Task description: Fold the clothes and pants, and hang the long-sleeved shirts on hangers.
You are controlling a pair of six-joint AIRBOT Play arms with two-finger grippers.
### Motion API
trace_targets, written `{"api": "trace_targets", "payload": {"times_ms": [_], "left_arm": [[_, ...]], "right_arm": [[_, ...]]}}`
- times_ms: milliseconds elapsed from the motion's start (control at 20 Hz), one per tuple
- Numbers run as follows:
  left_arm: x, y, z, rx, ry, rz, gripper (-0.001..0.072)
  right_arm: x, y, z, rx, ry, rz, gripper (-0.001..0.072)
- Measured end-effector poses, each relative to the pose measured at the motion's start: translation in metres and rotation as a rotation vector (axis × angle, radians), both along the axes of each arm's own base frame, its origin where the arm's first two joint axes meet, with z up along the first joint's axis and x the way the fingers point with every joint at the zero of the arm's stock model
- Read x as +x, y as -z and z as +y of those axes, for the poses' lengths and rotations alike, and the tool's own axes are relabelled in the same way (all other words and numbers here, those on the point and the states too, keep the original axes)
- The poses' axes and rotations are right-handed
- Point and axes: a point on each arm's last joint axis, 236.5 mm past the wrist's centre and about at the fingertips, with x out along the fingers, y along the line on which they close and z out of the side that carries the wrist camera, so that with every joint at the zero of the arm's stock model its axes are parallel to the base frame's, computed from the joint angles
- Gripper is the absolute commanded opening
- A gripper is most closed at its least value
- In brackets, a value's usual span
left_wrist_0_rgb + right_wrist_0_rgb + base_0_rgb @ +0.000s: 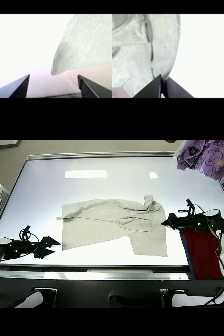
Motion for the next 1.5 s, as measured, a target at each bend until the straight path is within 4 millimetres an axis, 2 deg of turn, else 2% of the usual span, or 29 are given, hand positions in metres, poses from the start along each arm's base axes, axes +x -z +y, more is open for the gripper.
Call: {"api": "trace_targets", "payload": {"times_ms": [350,400,450,500,550,600,650,800,850,950,1000,1100,1200,1250,1350,1400,1500], "left_arm": [[-0.002,0.013,-0.026,-0.052,0.037,0.021,0.0668],[0.0,0.015,-0.029,-0.057,0.035,0.023,0.0597],[0.001,0.018,-0.031,-0.057,0.036,0.025,0.0591],[0.002,0.021,-0.034,-0.061,0.036,0.029,0.0513],[0.003,0.025,-0.036,-0.062,0.035,0.034,0.0356],[0.003,0.03,-0.036,-0.053,0.038,0.042,0.0149],[0.003,0.036,-0.036,-0.038,0.042,0.046,0.0013],[0.009,0.038,-0.039,-0.041,0.05,0.042,0.0011],[0.017,0.036,-0.037,-0.027,0.05,0.02,0.0011],[0.051,0.022,-0.021,0.039,0.031,-0.075,0.0011],[0.072,0.003,-0.017,0.039,0.02,-0.128,0.0011],[0.118,-0.052,-0.012,0.04,0.014,-0.268,0.0011],[0.169,-0.13,0.0,0.072,0.0,-0.455,0.0011],[0.187,-0.175,0.004,0.089,0.009,-0.55,0.0011],[0.216,-0.288,0.013,0.148,0.0,-0.785,0.0011],[0.22,-0.342,0.017,0.187,-0.007,-0.895,0.0011],[0.205,-0.44,0.023,0.289,-0.025,-1.075,0.0011]], "right_arm": [[-0.007,-0.005,0.007,0.028,-0.019,0.021,0.0037],[-0.008,-0.006,0.007,0.03,-0.021,0.022,0.0037],[-0.009,-0.006,0.008,0.032,-0.025,0.024,0.0037],[-0.009,-0.007,0.008,0.033,-0.026,0.024,0.0037],[-0.01,-0.008,0.008,0.034,-0.028,0.023,0.0037],[-0.01,-0.009,0.009,0.034,-0.031,0.022,0.0037],[-0.01,-0.011,0.009,0.033,-0.032,0.018,0.0037],[-0.012,-0.022,0.011,0.031,-0.046,0.0,0.0037],[-0.012,-0.029,0.013,0.034,-0.051,-0.012,0.0036],[-0.004,-0.057,0.02,0.031,-0.06,-0.088,0.0036],[0.005,-0.077,0.024,0.019,-0.068,-0.146,0.0036],[0.034,-0.133,0.029,-0.046,-0.071,-0.315,0.0036],[0.063,-0.203,0.035,-0.118,-0.06,-0.496,0.0036],[0.073,-0.241,0.037,-0.152,-0.049,-0.584,0.0036],[0.084,-0.33,0.038,-0.218,-0.014,-0.774,0.0036],[0.08,-0.375,0.038,-0.249,0.005,-0.866,0.0036],[0.055,-0.456,0.038,-0.31,0.042,-1.025,0.0036]]}}
